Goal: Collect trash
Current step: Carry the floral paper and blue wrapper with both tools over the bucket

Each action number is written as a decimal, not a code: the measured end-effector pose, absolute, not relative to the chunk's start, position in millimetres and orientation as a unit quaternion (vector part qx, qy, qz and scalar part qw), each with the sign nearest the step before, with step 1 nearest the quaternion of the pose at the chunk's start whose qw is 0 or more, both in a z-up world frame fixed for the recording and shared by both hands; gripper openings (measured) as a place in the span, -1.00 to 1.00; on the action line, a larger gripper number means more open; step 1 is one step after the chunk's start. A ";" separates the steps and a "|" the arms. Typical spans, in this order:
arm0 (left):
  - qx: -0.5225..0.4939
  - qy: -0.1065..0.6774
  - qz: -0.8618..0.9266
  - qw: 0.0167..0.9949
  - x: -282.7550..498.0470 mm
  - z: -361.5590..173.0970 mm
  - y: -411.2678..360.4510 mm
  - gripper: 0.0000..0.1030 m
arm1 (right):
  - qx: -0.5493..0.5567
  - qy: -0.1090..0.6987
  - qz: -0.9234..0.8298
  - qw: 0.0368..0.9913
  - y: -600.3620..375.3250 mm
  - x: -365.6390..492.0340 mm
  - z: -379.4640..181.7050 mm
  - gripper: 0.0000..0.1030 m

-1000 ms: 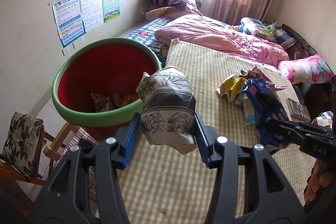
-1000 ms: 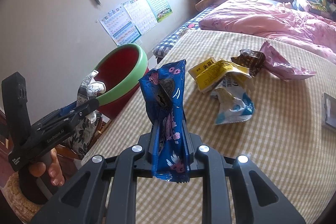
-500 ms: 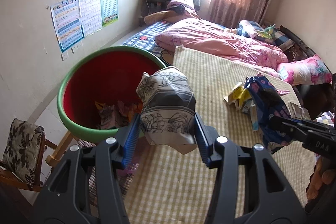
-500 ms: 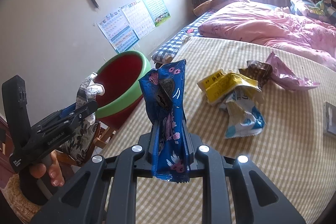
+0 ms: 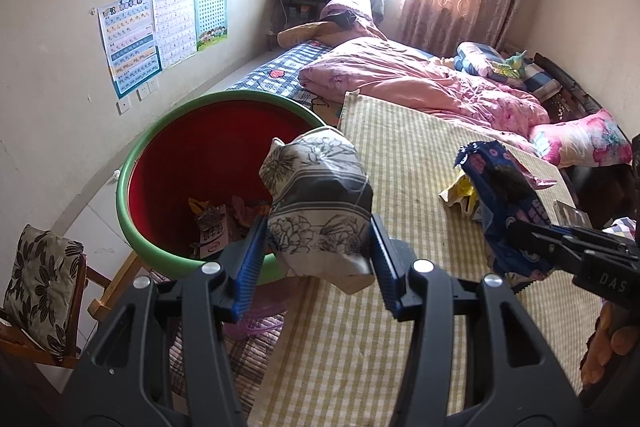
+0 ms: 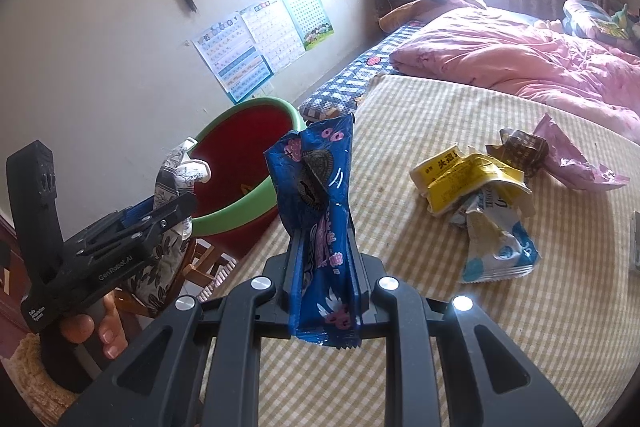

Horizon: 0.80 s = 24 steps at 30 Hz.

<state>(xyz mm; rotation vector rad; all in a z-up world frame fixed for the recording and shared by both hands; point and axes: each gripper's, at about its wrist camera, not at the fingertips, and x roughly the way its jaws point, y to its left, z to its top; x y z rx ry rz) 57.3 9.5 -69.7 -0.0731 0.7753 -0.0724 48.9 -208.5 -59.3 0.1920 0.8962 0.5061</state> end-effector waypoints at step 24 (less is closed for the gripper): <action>-0.042 0.382 -0.036 0.923 75.5 -77.5 29.3 -0.07 | 0.093 0.430 0.241 0.865 -189.2 62.3 -59.4 -0.62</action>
